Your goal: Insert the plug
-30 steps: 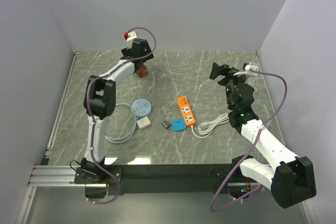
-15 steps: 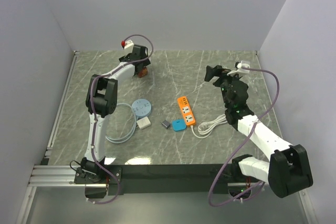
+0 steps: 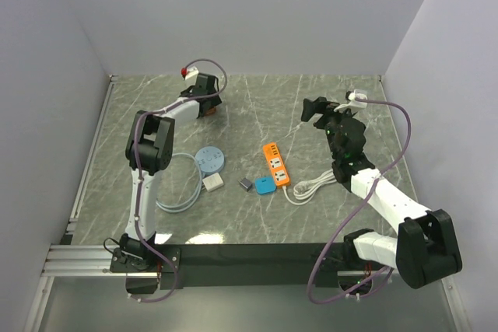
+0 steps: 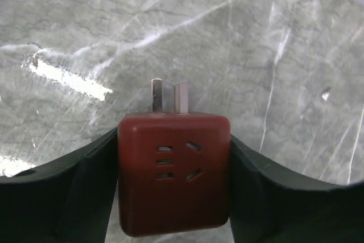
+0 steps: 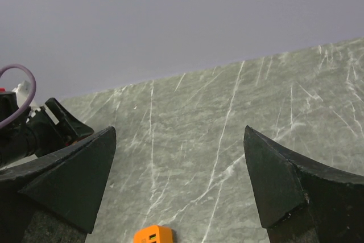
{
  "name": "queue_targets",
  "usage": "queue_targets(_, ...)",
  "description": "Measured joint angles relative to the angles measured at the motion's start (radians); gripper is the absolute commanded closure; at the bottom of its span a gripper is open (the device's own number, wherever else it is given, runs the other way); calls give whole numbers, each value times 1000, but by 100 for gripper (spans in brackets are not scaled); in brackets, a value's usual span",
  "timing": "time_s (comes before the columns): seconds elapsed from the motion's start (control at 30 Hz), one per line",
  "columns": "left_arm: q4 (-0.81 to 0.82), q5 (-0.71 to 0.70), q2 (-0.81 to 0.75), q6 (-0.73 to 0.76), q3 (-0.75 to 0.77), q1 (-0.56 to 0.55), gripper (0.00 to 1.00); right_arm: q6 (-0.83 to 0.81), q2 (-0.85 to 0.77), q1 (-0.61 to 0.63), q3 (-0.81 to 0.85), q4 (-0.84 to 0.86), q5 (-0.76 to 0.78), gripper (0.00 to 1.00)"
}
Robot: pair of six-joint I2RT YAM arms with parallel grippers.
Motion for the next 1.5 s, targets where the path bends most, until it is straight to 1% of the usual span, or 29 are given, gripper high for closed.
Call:
queue_targets(0.03,6,9,-5,5,-10,0,39,0,0,0,0,0,0,2)
queue_targets(0.07,18,17,-13,11,-22,0,52,0,0,0,0,0,-1,2)
queue_targets(0.1,22,29,-24,14,-34,0,57,0,0,0,0,0,-2,2)
queue_targets(0.13,25,41,-36,23,-48,0,73,0,0,0,0,0,-5,3)
queue_targets(0.17,27,54,-47,27,-63,0,85,0,0,0,1,0,-12,5)
queue_targets(0.2,26,64,-55,31,-74,0,99,-2,0,0,3,-1,-24,6)
queue_targets(0.37,43,174,-157,47,-194,0,100,-68,16,40,32,6,-87,7)
queue_targets(0.53,73,329,-330,43,-316,0,100,-151,70,166,70,15,-117,7)
queue_targets(0.67,156,439,-475,11,-425,0,100,-143,100,207,85,0,-124,8)
queue_targets(0.77,251,528,-568,-46,-549,-1,100,-113,106,219,78,7,-122,8)
queue_targets(0.83,291,563,-608,-80,-623,-9,100,-90,105,228,60,19,-116,8)
queue_targets(0.93,296,537,-631,-99,-691,-44,100,-65,100,248,35,8,-97,8)
queue_targets(1.03,243,466,-631,-93,-697,-92,100,-46,69,259,5,-16,-75,8)
queue_targets(1.23,200,299,-613,-83,-692,-178,100,-37,-15,261,-27,-32,-34,8)
queue_targets(1.33,172,229,-568,-83,-658,-209,100,-37,-25,261,-28,-32,-22,9)
queue_targets(1.5,105,122,-436,-84,-537,-254,100,-38,-41,261,-61,-30,-6,8)
